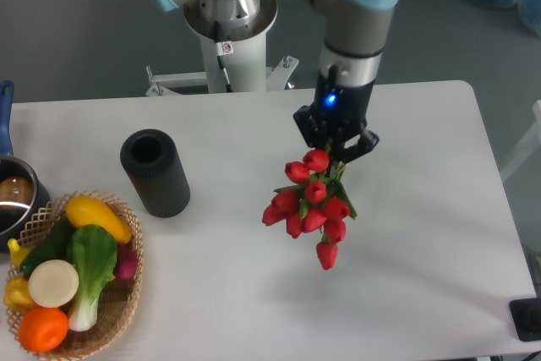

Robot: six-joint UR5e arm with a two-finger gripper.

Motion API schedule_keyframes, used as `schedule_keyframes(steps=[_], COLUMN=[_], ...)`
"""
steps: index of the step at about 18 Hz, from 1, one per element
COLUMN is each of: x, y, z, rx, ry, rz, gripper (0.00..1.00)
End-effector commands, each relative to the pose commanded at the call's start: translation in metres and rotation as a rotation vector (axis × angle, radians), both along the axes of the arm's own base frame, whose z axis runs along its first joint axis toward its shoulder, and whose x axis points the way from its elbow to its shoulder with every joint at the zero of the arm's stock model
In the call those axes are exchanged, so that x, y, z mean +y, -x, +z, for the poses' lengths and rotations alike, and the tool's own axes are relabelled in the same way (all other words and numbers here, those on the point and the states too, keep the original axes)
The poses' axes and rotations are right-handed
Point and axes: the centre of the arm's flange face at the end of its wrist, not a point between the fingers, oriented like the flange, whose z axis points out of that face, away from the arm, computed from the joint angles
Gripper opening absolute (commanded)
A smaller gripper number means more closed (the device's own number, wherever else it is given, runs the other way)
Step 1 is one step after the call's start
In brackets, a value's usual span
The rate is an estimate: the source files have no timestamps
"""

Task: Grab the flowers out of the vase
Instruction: 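Carry the tulip bunch away from the vase over the open table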

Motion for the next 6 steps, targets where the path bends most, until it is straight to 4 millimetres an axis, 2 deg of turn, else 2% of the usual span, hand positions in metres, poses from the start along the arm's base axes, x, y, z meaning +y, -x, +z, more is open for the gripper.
schedule_keyframes(steps=[4, 6], x=[0.004, 0.0], y=[0.015, 0.02], z=[-0.016, -0.023], rx=[0.004, 0.021], ry=[0.121, 0.189], rz=[-0.02, -0.011], gripper=[0.15, 0.16])
